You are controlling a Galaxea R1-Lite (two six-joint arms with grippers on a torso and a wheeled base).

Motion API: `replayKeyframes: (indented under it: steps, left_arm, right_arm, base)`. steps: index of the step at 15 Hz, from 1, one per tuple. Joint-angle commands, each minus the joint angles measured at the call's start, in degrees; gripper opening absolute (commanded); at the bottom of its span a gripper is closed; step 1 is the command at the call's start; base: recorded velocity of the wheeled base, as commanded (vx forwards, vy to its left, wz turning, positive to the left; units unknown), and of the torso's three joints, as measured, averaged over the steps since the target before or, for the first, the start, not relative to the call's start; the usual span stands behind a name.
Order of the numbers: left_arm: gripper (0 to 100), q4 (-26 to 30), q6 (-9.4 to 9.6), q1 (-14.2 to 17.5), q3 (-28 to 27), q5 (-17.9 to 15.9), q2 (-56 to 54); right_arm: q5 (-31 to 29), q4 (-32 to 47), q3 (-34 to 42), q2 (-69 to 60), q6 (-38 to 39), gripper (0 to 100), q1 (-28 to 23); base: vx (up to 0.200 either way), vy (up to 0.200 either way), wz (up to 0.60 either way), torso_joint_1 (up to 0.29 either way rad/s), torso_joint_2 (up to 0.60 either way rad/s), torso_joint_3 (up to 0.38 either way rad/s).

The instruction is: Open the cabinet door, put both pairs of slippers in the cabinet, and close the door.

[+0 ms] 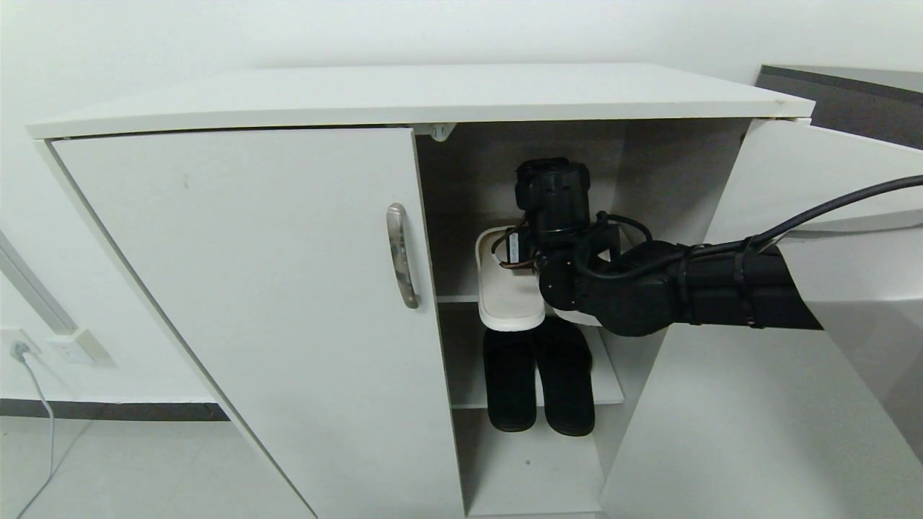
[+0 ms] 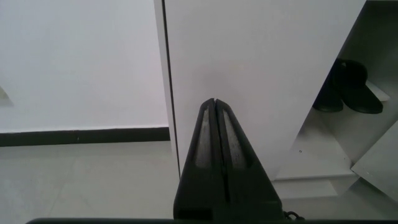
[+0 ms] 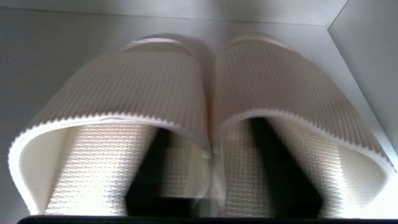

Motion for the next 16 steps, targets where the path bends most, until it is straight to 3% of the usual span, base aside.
replayKeyframes:
  steps: [1, 4, 8, 13, 14, 16]
  left_arm:
    - [0, 0.0, -0.02, 0.0, 0.0, -0.03, 0.07]
    - [0, 0.0, -0.02, 0.0, 0.0, 0.06, 0.07]
    - [0, 0.0, -0.02, 0.0, 0.0, 0.06, 0.07]
    - [0, 0.0, -0.11, 0.0, 0.0, -0.03, 0.07]
    - [0, 0.0, -0.11, 0.0, 0.0, -0.03, 0.07]
    - [0, 0.0, -0.11, 0.0, 0.0, -0.12, 0.07]
  right_arm:
    - [-0.18, -0.01, 0.32, -0.09, -0.04, 100, 0.02]
    - [-0.44, -0.01, 4.8, -4.57, -0.04, 100, 1.25]
    - [-0.53, -0.89, 18.6, -16.26, 0.66, 100, 6.08]
    - [0.08, -11.7, 38.11, -27.25, 0.75, 100, 12.15]
    - [0.08, -15.75, 43.3, -28.3, 0.75, 0, 13.2]
    - [0.96, -22.34, 48.75, -28.39, 0.31, 0, 13.99]
  base:
    - [0.0, 0.0, 0.0, 0.0, 0.0, 0.0]
    - [0.0, 0.0, 0.0, 0.0, 0.0, 0.0]
    - [0.0, 0.0, 0.0, 0.0, 0.0, 0.0]
    - [0.0, 0.0, 0.0, 0.0, 0.0, 0.0]
    - [0.0, 0.0, 0.0, 0.0, 0.0, 0.0]
    - [0.0, 0.0, 0.0, 0.0, 0.0, 0.0]
